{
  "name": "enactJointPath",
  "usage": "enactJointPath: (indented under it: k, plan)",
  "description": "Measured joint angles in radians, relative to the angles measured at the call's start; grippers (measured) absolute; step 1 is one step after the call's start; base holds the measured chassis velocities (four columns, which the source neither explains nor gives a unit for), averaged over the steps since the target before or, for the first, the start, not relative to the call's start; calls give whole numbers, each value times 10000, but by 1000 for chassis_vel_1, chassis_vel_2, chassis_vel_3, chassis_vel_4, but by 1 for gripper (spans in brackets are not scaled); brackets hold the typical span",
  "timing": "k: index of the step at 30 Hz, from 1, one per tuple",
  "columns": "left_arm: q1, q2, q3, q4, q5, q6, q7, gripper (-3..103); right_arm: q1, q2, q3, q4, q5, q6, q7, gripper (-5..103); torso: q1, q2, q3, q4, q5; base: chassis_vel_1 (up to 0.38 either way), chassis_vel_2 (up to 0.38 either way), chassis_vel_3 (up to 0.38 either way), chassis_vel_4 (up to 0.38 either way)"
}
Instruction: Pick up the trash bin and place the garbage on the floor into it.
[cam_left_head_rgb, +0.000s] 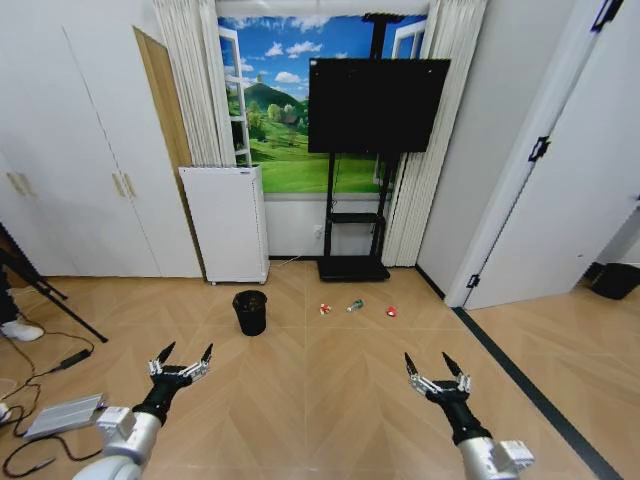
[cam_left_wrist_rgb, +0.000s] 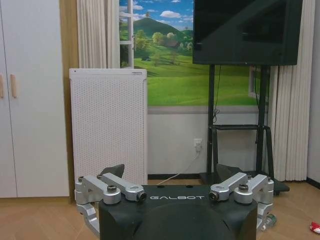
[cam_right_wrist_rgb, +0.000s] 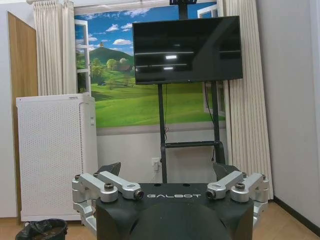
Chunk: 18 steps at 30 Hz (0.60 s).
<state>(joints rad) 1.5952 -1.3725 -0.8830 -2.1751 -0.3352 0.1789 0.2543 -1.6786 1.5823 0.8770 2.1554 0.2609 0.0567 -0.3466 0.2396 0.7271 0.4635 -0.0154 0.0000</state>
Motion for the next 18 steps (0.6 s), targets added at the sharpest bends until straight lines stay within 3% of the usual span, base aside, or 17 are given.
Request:
enactJointPath:
  k: [4,7,9,10,11,15,18]
  plan:
    - [6,-22,-6,5,22,4,-15,100,-6,0,-1,-3,0,-12,50,100,0,0,0,0,0,0,0,0,0]
    - [9,-82,-30,174,207,44,-431,100,-30,29,-29,-10,-152,-218,506,100,0,0,0,0,1,0,0,0,0]
    - [-3,-175,-65,448,324,82,-1118,100,-26,126,-99,-38,-299,-637,1398,100,0,0,0,0,0,0,0,0,0]
    - [-3,-175,-65,448,324,82,-1118,100,-26,126,-99,-38,-299,-637,1398,100,0,0,0,0,0,0,0,0,0]
    - [42,-242,-123,544,322,120,-1333,100,-1,185,-129,-76,-367,-837,1952,100,0,0,0,-1,0,0,0,0,0]
    - [277,-366,-233,576,335,195,-1463,100,62,216,-131,-168,-507,-916,2663,100,0,0,0,1,0,0,0,0,0]
    - [286,-377,-235,576,344,199,-1477,100,66,215,-128,-168,-516,-915,2682,100,0,0,0,1,0,0,0,0,0]
